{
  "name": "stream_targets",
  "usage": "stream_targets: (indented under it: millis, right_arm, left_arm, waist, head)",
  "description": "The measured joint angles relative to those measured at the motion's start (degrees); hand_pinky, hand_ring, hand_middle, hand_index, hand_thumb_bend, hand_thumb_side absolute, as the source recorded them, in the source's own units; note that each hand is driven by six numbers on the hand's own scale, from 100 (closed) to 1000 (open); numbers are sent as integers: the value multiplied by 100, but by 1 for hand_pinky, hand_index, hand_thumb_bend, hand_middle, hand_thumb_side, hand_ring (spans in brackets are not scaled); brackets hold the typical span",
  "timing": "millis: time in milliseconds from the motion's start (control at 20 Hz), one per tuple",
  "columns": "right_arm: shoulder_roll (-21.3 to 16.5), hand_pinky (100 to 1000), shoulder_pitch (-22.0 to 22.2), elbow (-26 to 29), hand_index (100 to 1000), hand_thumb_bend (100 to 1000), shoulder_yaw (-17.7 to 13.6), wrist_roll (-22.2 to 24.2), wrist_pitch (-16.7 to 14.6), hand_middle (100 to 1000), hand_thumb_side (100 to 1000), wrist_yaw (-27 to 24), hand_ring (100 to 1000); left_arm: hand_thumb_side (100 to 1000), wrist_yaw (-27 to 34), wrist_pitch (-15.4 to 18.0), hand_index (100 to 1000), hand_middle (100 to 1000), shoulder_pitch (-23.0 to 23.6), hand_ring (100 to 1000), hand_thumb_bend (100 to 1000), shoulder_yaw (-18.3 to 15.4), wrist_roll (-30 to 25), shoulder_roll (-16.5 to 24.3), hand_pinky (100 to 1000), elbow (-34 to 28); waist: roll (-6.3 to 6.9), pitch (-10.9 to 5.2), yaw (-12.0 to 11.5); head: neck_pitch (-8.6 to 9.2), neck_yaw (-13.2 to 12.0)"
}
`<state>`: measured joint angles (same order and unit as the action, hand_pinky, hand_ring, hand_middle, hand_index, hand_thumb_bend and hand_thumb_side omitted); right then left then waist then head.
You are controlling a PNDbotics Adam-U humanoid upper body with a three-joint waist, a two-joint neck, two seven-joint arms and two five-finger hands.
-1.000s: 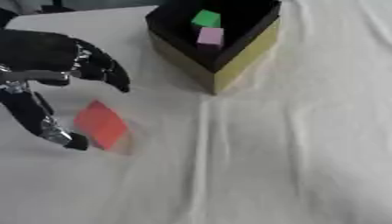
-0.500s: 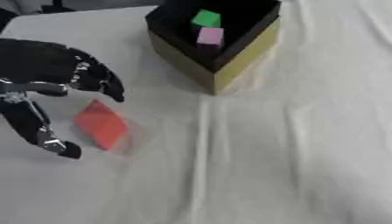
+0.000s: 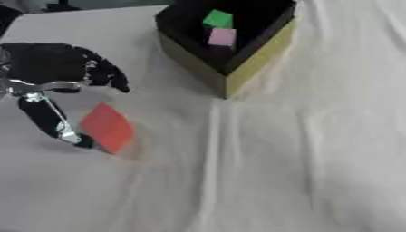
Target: Pick up objects on the table and place them in the box.
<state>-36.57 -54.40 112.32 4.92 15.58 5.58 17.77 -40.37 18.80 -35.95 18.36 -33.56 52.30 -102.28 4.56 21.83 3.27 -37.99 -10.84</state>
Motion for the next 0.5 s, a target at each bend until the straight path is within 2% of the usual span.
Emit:
stream_targets:
  millis: [300, 500]
  right_arm:
    - [15, 848, 4, 0, 852, 100, -17, -2, 2, 780, 545, -20, 831]
    - [45, 849, 17, 0, 852, 100, -37, -27, 24, 780, 547, -21, 831]
  left_arm:
    - [478, -134, 46, 896, 818, -139, 857, 639, 70, 37, -151, 823, 346]
    - [449, -160, 143, 891, 818, -191, 856, 612, 104, -27, -191, 823, 489]
  waist:
    - [-7, 6, 0]
    - [-7, 6, 9]
  head:
    - [0, -67]
    - [0, -82]
